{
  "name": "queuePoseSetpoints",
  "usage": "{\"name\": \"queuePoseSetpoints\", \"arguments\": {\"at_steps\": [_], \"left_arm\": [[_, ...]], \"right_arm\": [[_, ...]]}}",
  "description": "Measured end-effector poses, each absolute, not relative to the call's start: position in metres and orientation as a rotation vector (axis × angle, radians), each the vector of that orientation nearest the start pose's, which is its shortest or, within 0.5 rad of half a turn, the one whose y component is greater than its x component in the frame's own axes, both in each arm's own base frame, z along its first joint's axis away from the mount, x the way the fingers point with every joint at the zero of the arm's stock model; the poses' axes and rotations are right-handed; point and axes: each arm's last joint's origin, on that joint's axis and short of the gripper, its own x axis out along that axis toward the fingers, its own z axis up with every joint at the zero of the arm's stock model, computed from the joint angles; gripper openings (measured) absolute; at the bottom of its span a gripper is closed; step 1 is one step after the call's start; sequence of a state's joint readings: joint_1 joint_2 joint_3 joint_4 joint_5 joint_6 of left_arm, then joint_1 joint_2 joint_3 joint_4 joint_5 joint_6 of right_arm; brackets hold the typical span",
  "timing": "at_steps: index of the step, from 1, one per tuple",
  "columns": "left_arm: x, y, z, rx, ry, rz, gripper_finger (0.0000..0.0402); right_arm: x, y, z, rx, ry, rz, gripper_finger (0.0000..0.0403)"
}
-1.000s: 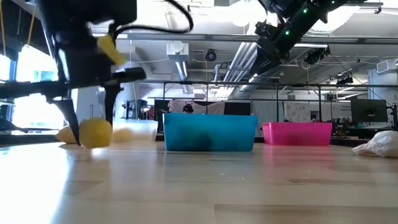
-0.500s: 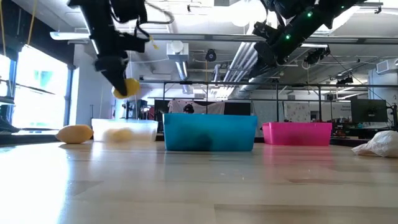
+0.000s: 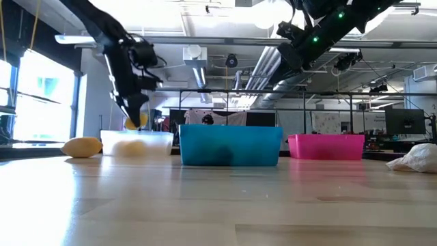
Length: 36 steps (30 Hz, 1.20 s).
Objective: Sort produce into baskets
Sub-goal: Put the lemon into the transparent bin, then put the garlic into the blue bin
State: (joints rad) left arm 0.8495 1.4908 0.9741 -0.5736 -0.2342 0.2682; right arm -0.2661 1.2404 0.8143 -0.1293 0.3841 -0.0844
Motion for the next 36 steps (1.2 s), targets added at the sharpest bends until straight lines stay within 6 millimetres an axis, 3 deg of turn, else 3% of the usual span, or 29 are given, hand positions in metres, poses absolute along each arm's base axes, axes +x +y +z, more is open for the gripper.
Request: {"name": "queuePoseSetpoints", "arguments": {"at_steps": [9,17,21,27,36], "left_arm": [[0.197,0.262,0.198,-0.136,1.268,0.801,0.0134],[0.2,0.262,0.197,-0.102,1.305,0.824,0.0272],[0.2,0.257,0.211,-0.096,1.239,0.829,0.0291],[0.194,0.235,0.232,-0.118,0.97,0.777,0.0267],[0.189,0.168,0.248,-0.003,0.609,0.672,0.023]], "right_arm": [[0.25,-0.08,0.257,-0.114,0.591,-0.609,0.0004],[0.248,-0.079,0.253,-0.111,0.639,-0.606,0.0004],[0.244,-0.078,0.257,-0.047,0.726,-0.597,0.0004],[0.236,-0.058,0.255,-0.035,0.758,-0.648,0.0],[0.221,-0.012,0.217,0.037,0.773,-0.587,0.0]]}}
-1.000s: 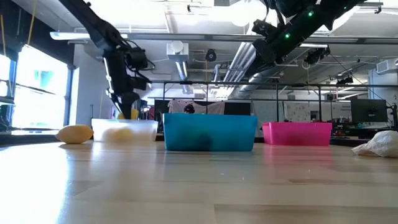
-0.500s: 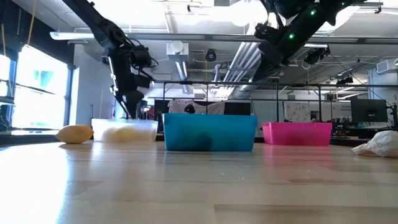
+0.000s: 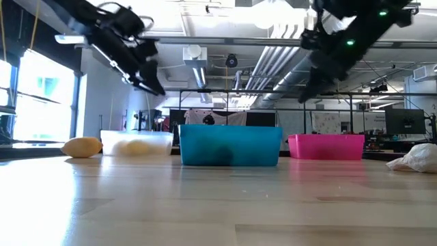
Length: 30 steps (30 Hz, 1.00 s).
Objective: Sort produce into baskets
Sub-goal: Put the garlic into the blue bin
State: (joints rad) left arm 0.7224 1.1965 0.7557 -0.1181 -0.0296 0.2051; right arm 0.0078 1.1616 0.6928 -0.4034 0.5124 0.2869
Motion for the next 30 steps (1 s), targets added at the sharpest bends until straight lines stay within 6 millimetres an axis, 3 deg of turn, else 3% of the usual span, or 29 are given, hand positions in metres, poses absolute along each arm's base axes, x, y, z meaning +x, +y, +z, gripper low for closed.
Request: {"name": "queuePoseSetpoints", "arguments": {"at_steps": [8,15,19,26,30], "left_arm": [[0.185,0.105,0.236,0.05,0.291,0.479,0.0218],[0.185,0.073,0.234,0.053,0.15,0.356,0.0218],[0.187,0.065,0.231,0.055,0.16,0.311,0.0218],[0.19,0.058,0.231,0.063,0.161,0.276,0.0218],[0.19,0.058,0.231,0.063,0.162,0.277,0.0218]], "right_arm": [[0.19,0.017,0.216,0.325,1.084,-0.573,0.0],[0.176,0.032,0.213,0.483,1.286,-0.51,0.002],[0.174,0.037,0.211,0.501,1.311,-0.526,0.0085],[0.177,0.048,0.2,0.488,1.406,-0.519,0.0236],[0.182,0.051,0.19,0.46,1.464,-0.539,0.0285]]}}
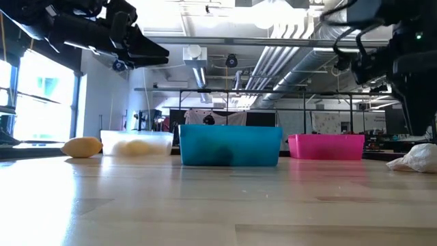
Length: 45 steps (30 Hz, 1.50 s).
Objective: Sort produce into baskets
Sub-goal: Put the garlic into the blue bin
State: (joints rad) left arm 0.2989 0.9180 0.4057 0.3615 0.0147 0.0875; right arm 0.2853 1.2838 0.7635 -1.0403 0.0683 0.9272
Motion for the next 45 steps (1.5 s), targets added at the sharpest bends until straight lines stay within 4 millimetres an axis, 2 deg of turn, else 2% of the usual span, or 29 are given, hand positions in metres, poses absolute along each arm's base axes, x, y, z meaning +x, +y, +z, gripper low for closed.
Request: {"name": "queuePoseSetpoints", "arguments": {"at_steps": [4,11,15,20,25,31,35,39,45], "left_arm": [[0.189,0.058,0.231,0.064,0.162,0.277,0.0218],[0.19,0.058,0.231,0.064,0.165,0.277,0.0218],[0.189,0.058,0.23,0.057,0.171,0.277,0.0218],[0.189,0.058,0.229,0.054,0.184,0.277,0.0218],[0.189,0.058,0.228,0.053,0.194,0.276,0.0218],[0.189,0.058,0.228,0.052,0.188,0.277,0.0218],[0.189,0.058,0.229,0.05,0.186,0.277,0.0218],[0.189,0.058,0.229,0.052,0.178,0.277,0.0218],[0.189,0.058,0.229,0.028,0.181,0.279,0.0218]], "right_arm": [[0.186,0.053,0.179,0.439,1.519,-0.58,0.0293],[0.193,0.056,0.16,0.4,1.612,-0.614,0.0277],[0.197,0.058,0.154,0.392,1.647,-0.578,0.0244],[0.199,0.059,0.151,0.392,1.664,-0.54,0.0171],[0.21,0.062,0.163,0.429,1.574,-0.517,0.0103],[0.249,0.064,0.196,0.378,1.232,-0.398,0.0096],[0.273,0.052,0.21,0.313,1.026,-0.414,0.0097],[0.302,0.027,0.214,0.286,0.876,-0.399,0.0098],[0.329,-0.021,0.204,0.228,0.898,-0.462,0.0098]]}}
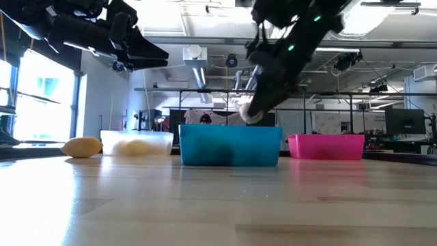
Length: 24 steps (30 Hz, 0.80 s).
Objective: Sort produce into baskets
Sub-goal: Put the garlic into the blue bin, then put the green lime into the pink bin
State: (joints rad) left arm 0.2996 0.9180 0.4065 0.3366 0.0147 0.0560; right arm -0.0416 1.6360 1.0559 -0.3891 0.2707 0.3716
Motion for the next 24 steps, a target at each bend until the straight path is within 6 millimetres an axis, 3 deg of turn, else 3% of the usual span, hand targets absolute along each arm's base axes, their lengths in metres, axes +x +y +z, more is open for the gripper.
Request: {"name": "queuePoseSetpoints", "arguments": {"at_steps": [7,13,19,22,24], "left_arm": [[0.189,0.058,0.228,-0.003,0.187,0.281,0.0218],[0.188,0.058,0.223,-0.033,0.229,0.286,0.0218],[0.187,0.059,0.221,-0.055,0.276,0.339,0.0218],[0.187,0.059,0.222,-0.063,0.339,0.34,0.021],[0.187,0.058,0.224,-0.05,0.382,0.321,0.02]], "right_arm": [[0.346,-0.056,0.181,0.235,0.986,-0.482,0.0107],[0.347,-0.057,0.173,0.244,1.023,-0.453,0.0161],[0.347,-0.048,0.185,0.198,0.986,-0.412,0.0232],[0.343,-0.039,0.2,0.133,0.94,-0.444,0.0231],[0.34,-0.031,0.212,0.073,0.896,-0.478,0.021]]}}
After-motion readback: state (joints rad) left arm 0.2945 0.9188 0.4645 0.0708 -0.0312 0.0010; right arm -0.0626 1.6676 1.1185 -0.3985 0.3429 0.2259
